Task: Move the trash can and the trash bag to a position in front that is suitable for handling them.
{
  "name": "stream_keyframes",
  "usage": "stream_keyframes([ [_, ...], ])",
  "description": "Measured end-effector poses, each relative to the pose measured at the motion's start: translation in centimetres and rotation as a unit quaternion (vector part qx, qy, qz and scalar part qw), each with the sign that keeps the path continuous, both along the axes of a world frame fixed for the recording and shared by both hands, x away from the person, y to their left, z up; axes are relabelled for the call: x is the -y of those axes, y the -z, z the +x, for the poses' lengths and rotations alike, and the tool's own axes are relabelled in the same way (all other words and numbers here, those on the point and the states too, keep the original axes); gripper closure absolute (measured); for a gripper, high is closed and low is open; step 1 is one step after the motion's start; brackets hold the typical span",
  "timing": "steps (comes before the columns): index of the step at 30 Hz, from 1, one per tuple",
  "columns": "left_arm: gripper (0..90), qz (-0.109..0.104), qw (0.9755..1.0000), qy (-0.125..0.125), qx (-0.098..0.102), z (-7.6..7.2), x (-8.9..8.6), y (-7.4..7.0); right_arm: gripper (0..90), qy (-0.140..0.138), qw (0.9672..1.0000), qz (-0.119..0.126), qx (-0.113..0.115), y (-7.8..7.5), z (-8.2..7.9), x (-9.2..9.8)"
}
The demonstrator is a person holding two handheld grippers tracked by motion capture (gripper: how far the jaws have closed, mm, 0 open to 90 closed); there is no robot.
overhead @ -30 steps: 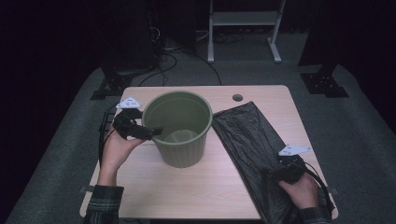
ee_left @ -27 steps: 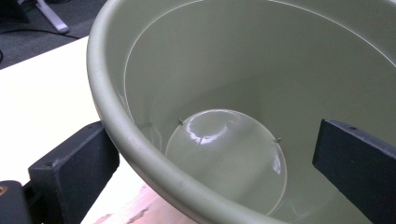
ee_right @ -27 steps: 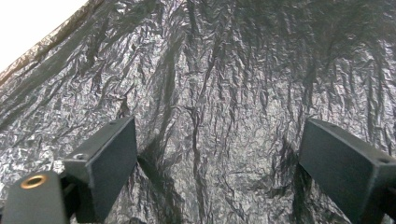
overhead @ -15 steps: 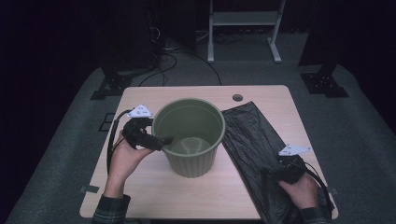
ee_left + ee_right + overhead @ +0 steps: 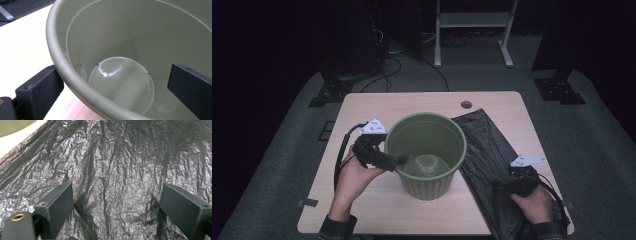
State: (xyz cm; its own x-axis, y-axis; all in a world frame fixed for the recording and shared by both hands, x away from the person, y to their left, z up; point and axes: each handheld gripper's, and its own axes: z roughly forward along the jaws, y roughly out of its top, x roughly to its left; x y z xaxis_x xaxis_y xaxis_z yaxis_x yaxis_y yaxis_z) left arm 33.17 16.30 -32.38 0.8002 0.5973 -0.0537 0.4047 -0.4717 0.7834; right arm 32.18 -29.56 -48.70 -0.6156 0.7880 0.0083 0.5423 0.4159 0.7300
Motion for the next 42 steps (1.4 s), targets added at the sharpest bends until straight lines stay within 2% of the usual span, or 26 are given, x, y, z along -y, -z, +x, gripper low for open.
stream_keyframes([
  [9, 0.0, 0.000, 1.0000, 0.007, 0.002, -0.4, 0.5, 0.0, 10.5, 0.000, 1.0000, 0.000, 0.000, 0.0, 0.0, 0.0],
  [14, 0.0, -0.007, 0.9998, 0.000, 0.017, -0.3, 0.0, -0.5, 10.5, 0.000, 1.0000, 0.000, 0.000, 0.0, 0.0, 0.0],
  [18, 0.0, -0.012, 0.9996, -0.006, 0.025, -0.4, -0.7, -1.2, 10.5, 0.000, 1.0000, 0.000, 0.000, 0.0, 0.0, 0.0],
  [20, 0.0, -0.020, 0.9991, -0.009, 0.036, -0.8, -1.5, -1.9, 10.5, 0.000, 1.0000, 0.000, 0.000, 0.0, 0.0, 0.0],
  [28, 0.0, -0.032, 0.9983, -0.016, 0.045, -2.3, -3.7, -2.8, 10.5, 0.000, 1.0000, 0.000, 0.000, 0.0, 0.0, 0.0],
  [34, 0.0, -0.034, 0.9980, -0.024, 0.049, -3.6, -5.0, -2.6, 10.5, 0.000, 1.0000, 0.000, 0.000, 0.0, 0.0, 0.0],
  [42, 0.0, -0.037, 0.9974, -0.039, 0.047, -4.5, -6.3, -1.1, 10.5, 0.000, 1.0000, 0.000, 0.000, 0.0, 0.0, 0.0],
])
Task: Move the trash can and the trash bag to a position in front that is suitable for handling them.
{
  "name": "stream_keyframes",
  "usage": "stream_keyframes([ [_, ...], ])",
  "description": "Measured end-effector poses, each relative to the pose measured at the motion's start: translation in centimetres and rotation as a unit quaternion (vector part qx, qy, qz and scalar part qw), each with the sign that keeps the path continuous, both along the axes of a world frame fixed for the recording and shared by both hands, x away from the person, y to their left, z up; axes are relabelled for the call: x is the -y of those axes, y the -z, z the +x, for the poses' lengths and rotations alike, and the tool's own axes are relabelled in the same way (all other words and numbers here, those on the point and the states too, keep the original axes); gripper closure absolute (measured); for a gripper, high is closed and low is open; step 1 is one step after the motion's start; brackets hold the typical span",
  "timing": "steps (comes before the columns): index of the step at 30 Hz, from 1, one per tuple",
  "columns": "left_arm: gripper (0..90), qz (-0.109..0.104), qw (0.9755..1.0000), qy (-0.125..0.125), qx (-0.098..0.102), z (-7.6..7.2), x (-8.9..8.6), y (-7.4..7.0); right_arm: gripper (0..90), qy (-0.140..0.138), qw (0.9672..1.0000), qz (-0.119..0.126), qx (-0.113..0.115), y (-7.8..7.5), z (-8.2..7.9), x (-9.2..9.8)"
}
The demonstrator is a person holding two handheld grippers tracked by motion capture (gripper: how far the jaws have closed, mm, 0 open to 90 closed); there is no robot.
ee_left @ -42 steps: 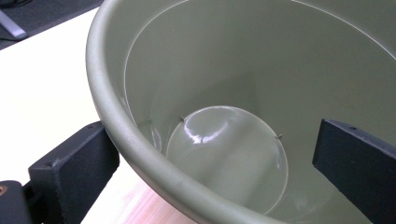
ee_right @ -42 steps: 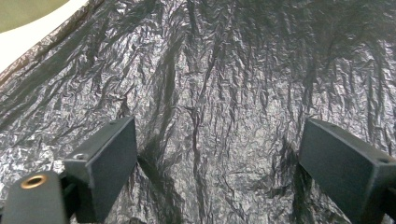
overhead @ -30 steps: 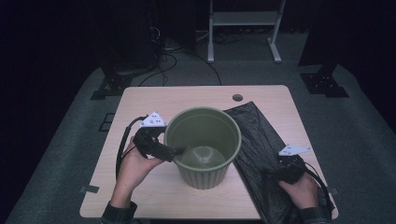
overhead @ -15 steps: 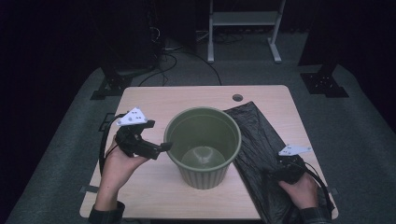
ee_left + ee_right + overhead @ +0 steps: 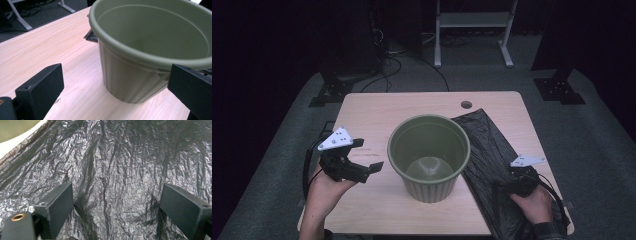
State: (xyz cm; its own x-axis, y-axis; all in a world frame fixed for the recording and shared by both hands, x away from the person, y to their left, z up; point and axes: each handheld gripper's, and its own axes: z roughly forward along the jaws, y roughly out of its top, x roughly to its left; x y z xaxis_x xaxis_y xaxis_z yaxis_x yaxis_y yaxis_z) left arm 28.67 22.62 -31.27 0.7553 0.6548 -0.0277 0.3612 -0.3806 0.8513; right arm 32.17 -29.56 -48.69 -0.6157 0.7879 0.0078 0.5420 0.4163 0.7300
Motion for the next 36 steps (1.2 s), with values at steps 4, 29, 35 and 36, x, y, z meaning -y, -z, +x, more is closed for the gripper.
stream_keyframes([
  [4, 0.0, -0.003, 1.0000, -0.002, -0.002, -0.4, -0.2, 1.0, 10.5, 0.000, 1.0000, 0.000, 0.000, 0.0, 0.0, 0.0],
  [29, 0.0, 0.011, 0.9999, -0.002, -0.010, 0.0, 0.5, 8.5, 10.5, 0.000, 1.0000, 0.000, 0.000, 0.0, 0.0, 0.0],
  [35, 0.0, 0.013, 0.9999, -0.001, -0.007, 0.5, 0.8, 9.9, 10.5, 0.000, 1.0000, 0.000, 0.000, 0.0, 0.0, 0.0],
  [36, 0.0, 0.014, 0.9999, -0.002, -0.003, 0.6, 0.7, 10.0, 10.5, 0.000, 1.0000, 0.000, 0.000, 0.0, 0.0, 0.0],
])
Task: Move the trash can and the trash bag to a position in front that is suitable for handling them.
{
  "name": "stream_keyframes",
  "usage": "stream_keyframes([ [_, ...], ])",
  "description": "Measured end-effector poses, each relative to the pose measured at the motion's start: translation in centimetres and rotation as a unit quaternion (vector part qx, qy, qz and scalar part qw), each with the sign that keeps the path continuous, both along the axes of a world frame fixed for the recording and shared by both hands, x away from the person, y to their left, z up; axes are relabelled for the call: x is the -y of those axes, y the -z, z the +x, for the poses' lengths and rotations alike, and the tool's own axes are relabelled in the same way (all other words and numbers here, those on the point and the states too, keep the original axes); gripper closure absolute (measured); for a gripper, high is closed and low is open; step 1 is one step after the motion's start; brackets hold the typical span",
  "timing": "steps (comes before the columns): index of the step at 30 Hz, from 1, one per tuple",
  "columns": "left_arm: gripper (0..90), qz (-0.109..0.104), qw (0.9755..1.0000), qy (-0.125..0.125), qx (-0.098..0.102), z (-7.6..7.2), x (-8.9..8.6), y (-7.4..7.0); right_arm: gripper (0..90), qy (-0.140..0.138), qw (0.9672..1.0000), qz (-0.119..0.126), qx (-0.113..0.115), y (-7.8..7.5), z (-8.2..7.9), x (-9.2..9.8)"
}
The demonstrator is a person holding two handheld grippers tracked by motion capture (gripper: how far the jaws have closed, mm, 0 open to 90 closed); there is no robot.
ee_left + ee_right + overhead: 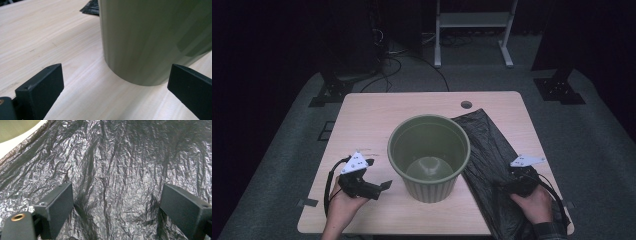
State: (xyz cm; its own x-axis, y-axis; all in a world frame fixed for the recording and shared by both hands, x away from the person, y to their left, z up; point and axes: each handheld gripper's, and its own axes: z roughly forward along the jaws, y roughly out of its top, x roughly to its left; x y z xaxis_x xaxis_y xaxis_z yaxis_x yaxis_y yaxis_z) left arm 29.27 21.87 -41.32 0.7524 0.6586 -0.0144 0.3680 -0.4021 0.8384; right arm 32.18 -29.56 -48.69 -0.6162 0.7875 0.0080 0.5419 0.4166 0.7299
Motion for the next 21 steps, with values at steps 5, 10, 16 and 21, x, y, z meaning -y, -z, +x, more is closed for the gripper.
stream_keyframes([
  [5, 0.0, 0.005, 1.0000, 0.002, 0.003, 0.3, 0.0, 0.9, 10.5, 0.000, 1.0000, 0.000, 0.000, 0.0, 0.0, 0.0],
  [10, 0.0, 0.007, 1.0000, 0.001, 0.000, 0.6, 0.3, 2.0, 10.5, 0.000, 1.0000, 0.000, 0.000, 0.0, 0.0, 0.0],
  [16, 0.0, 0.017, 0.9998, 0.005, -0.006, 1.0, 0.7, 3.2, 10.5, 0.000, 1.0000, 0.000, 0.000, 0.0, 0.0, 0.0],
  [21, 0.0, 0.024, 0.9996, 0.005, -0.012, 1.2, 0.8, 4.2, 10.5, 0.000, 1.0000, 0.000, 0.000, 0.0, 0.0, 0.0],
])
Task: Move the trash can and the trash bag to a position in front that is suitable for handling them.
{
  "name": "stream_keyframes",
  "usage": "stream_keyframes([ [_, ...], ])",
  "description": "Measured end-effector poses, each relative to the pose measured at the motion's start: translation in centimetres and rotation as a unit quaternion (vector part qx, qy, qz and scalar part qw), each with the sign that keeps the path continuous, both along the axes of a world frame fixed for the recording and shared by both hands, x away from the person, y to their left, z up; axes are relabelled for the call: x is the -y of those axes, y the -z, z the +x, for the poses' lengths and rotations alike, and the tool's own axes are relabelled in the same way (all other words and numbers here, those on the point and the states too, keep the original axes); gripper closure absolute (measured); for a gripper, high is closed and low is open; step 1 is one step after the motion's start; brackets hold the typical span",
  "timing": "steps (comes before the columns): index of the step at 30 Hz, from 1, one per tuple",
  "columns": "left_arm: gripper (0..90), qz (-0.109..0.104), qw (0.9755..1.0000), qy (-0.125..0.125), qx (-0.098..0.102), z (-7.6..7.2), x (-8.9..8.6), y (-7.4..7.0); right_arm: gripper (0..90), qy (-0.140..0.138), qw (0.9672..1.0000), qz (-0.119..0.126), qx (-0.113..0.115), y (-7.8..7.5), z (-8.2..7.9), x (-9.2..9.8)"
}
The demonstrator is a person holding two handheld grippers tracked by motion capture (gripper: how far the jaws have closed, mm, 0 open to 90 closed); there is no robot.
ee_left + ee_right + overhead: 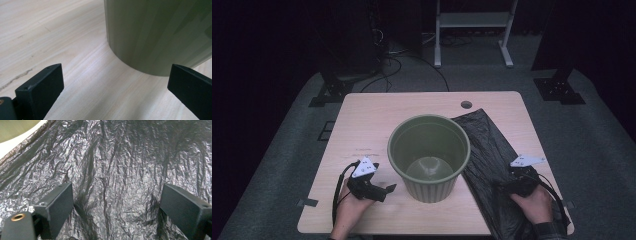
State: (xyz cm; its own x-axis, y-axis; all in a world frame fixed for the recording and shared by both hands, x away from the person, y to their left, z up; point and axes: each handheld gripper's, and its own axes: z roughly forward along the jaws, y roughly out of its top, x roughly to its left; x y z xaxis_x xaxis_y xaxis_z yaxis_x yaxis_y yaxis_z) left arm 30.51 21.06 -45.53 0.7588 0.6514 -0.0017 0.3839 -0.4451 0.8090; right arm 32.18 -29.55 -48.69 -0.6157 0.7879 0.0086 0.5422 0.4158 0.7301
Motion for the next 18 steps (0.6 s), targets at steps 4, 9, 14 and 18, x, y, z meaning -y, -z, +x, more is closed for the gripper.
stream_keyframes([
  [4, 0.0, 0.012, 0.9999, 0.001, 0.000, 0.0, 0.2, 0.6, 10.5, 0.000, 1.0000, 0.000, 0.000, 0.0, 0.0, 0.0],
  [9, 0.0, 0.017, 0.9998, 0.000, -0.011, 0.2, 0.2, 1.2, 10.5, 0.000, 1.0000, 0.000, 0.000, 0.0, 0.0, 0.0],
  [14, 0.0, 0.023, 0.9995, -0.003, -0.019, 0.4, 0.0, 1.8, 10.5, 0.000, 1.0000, 0.000, 0.000, 0.0, 0.0, 0.0],
  [18, 0.0, 0.037, 0.9990, -0.007, -0.024, 0.6, -0.1, 2.1, 10.5, 0.000, 1.0000, 0.000, 0.000, 0.0, 0.0, 0.0],
])
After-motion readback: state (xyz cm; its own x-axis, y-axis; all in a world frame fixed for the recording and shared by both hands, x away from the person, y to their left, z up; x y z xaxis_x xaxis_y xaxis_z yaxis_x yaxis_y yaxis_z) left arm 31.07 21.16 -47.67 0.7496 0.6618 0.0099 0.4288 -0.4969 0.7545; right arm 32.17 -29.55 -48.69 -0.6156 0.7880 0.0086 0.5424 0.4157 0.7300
